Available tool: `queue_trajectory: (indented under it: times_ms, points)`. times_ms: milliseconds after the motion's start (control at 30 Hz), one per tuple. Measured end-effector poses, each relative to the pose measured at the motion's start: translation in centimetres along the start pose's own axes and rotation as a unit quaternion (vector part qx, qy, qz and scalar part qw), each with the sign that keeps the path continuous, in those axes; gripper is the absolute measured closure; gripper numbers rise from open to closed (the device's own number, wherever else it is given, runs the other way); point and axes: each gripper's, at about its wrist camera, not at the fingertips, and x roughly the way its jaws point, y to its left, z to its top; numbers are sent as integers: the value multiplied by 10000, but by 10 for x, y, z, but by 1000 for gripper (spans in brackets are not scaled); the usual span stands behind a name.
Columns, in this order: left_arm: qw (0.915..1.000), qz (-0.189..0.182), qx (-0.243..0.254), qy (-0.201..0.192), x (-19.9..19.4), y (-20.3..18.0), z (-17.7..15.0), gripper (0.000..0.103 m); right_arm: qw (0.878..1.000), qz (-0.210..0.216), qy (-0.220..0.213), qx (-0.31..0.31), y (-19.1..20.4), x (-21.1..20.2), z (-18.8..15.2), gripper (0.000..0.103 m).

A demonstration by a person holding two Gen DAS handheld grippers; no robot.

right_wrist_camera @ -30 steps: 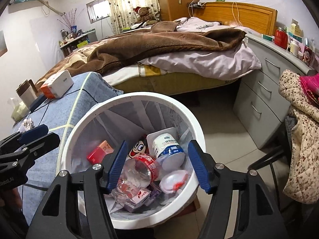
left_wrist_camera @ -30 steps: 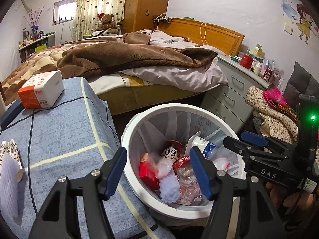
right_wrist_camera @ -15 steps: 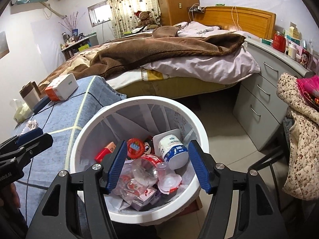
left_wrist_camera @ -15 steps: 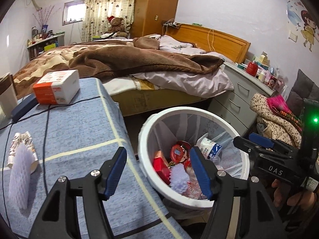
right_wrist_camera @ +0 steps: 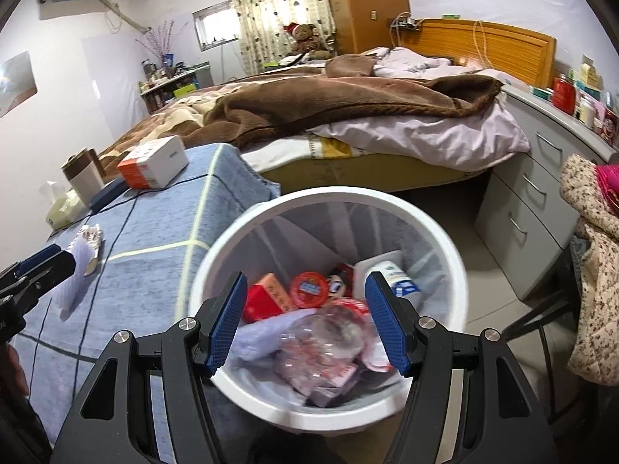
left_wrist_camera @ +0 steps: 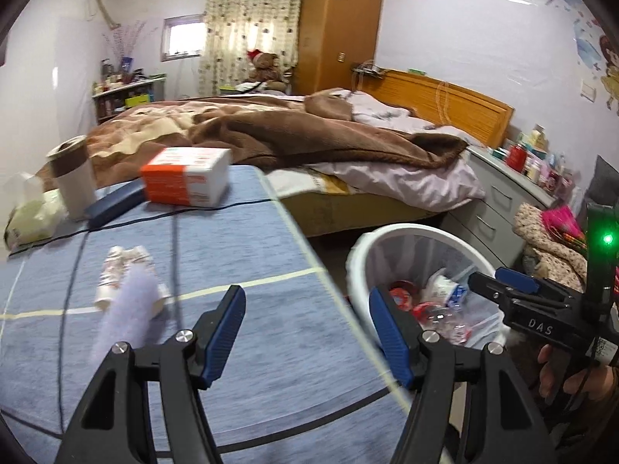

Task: Collect trash
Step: 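Move both open grippers back over the table toward the remaining trash, then grasp the patterned paper cup with the left gripper while the right gripper grasps the white foam sleeve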

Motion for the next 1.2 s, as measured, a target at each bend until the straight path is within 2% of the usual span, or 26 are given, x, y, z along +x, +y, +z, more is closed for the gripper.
queue_trajectory:
  times_ms: [300,533,767,967,1200]
  points:
    - [9979,455,-463,-58,-21,64,-14,34,9991,401,53,-161,44,14,3,38]
    - [9944,805,-672,-140,-47,108,-26,34,9954,813,213,-456,95,28,-2,38]
    - [9876,1204,-1008,-28,-64,159,-49,34,9892,1284,419,-565,144,39,-10,38]
    - [9848,1362,-1076,14,-68,186,-54,34,9784,1830,625,-730,191,50,-16,38]
    - [9849,1216,-1236,-1,-64,211,-53,33,9681,2225,907,-714,225,69,-14,38]
